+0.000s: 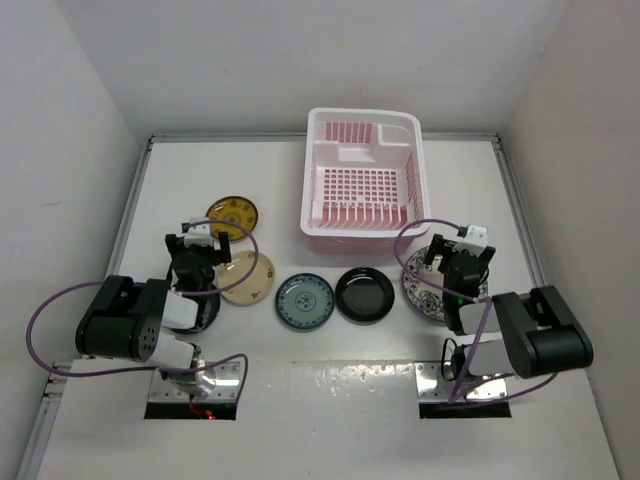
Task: Load the plates into the dish rack
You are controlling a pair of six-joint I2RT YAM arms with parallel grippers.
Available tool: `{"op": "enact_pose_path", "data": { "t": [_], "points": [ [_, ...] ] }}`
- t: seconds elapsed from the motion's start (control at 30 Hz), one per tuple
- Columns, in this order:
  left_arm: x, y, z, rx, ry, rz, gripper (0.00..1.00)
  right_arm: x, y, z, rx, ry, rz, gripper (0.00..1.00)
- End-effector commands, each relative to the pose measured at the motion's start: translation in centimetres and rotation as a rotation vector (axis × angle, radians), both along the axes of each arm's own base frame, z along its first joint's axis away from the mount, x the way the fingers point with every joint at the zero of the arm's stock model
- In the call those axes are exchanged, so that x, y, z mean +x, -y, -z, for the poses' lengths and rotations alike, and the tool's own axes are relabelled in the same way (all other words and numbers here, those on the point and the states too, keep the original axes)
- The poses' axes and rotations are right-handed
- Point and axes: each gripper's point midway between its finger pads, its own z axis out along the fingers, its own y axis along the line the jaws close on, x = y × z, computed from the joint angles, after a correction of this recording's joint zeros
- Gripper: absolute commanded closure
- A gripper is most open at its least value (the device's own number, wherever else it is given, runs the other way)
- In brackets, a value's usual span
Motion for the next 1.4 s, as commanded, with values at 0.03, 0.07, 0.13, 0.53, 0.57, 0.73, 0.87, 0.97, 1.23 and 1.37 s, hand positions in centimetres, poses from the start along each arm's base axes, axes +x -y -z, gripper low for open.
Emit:
{"op": "enact_pose_path", "data": {
  "t": [0.03, 0.07, 0.13, 0.53, 0.57, 0.73, 0.87, 0.97, 1.23, 1.37],
  "points": [
    [0.2, 0.2, -1.9, -0.006, 0.079, -0.01, 0.0, -1.8, -0.4, -0.4, -0.045, -0.016, -0.032, 0.0],
    [0.2, 0.2, -1.9, -0.006, 0.079, -0.01, 0.0, -1.0, -0.6, -1.7, -0.057, 0.001, -0.038, 0.0],
    [0.3, 0.3, -2.2, 0.005, 0.086, 0.0, 0.0, 0.1, -0.4, -4.8, -0.094, -0.002, -0.033, 0.0],
    [6.5, 2.7, -19.3, 0.056, -0.066, 0.111, 0.0, 0.4, -4.9, -13.1, 0.394, -0.442, -0.318, 0.0],
    [6.2, 3.6, -18.5, 0.027, -0.098, 0.138, 0.0, 0.1, -3.9, -13.0, 0.438, -0.472, -0.256, 0.0],
    [4.3, 8.7, -17.0, 0.008, -0.149, 0.438, 0.0, -2.1, 1.6, -7.0, 0.646, -0.631, 0.035, 0.02],
    [3.5, 9.1, -15.9, -0.028, -0.174, 0.449, 0.0, -4.4, 5.4, -2.1, 0.711, -0.748, 0.238, 0.12],
    [3.2, 8.7, -15.6, -0.024, -0.169, 0.428, 0.0, -5.9, 6.5, 0.7, 0.754, -0.8, 0.316, 0.12],
    [2.6, 8.6, -14.2, -0.021, -0.19, 0.419, 0.0, -7.6, 5.1, 6.3, 0.838, -0.916, 0.271, 0.29],
    [2.6, 8.2, -14.2, -0.008, -0.189, 0.4, 0.0, -8.3, 5.2, 7.7, 0.882, -0.932, 0.307, 0.62]
  ]
}}
